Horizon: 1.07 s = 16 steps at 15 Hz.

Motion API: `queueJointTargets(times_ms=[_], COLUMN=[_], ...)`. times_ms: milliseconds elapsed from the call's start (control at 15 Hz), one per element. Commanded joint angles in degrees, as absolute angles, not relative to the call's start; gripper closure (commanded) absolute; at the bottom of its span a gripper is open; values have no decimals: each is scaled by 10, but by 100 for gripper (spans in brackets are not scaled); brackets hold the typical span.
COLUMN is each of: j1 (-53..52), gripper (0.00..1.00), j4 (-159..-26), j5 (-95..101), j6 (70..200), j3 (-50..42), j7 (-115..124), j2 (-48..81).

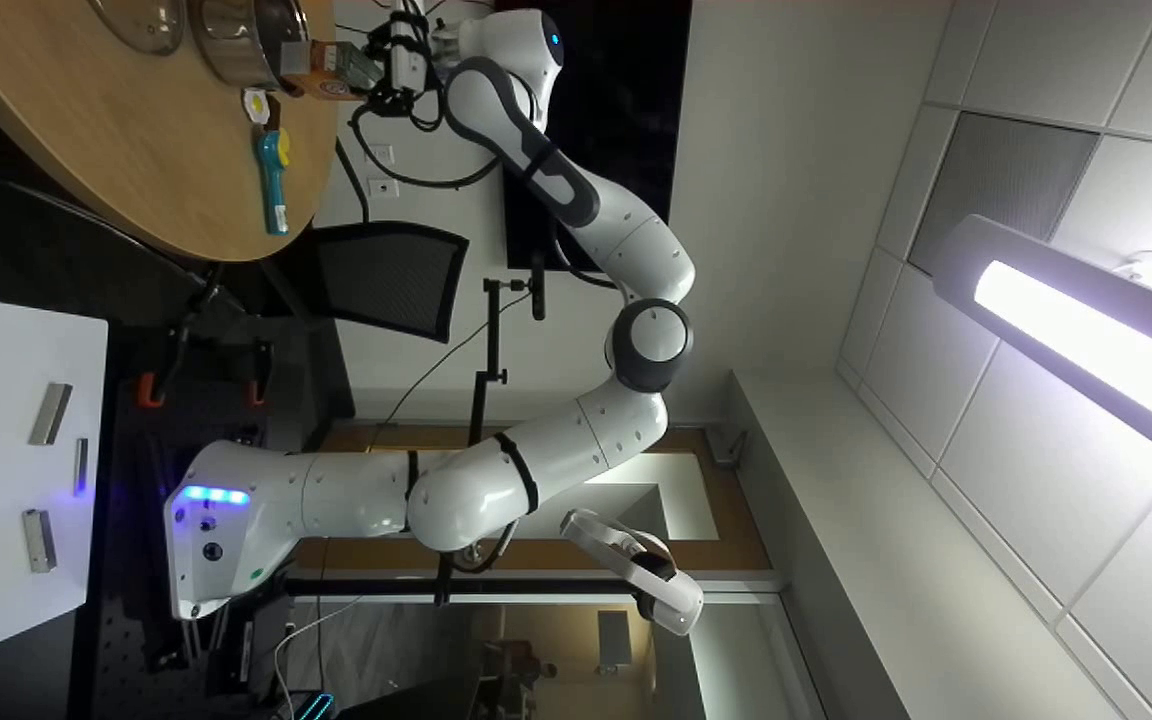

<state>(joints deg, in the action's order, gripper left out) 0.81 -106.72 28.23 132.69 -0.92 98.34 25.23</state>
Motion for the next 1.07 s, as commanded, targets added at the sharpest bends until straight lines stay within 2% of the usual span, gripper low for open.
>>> queueJointTargets(times_ms=[0,333,733,1000], j1=[-9,-29,-27,-82], gripper=[73,73,73,73], j4=[-1024,-987,-976,-971], j5=[211,204,160,304], j6=[1305,1293,1284,1274], j3=[-38,-69,-66,-130], j7=[960,968,953,1067], j2=[240,245,247,241])
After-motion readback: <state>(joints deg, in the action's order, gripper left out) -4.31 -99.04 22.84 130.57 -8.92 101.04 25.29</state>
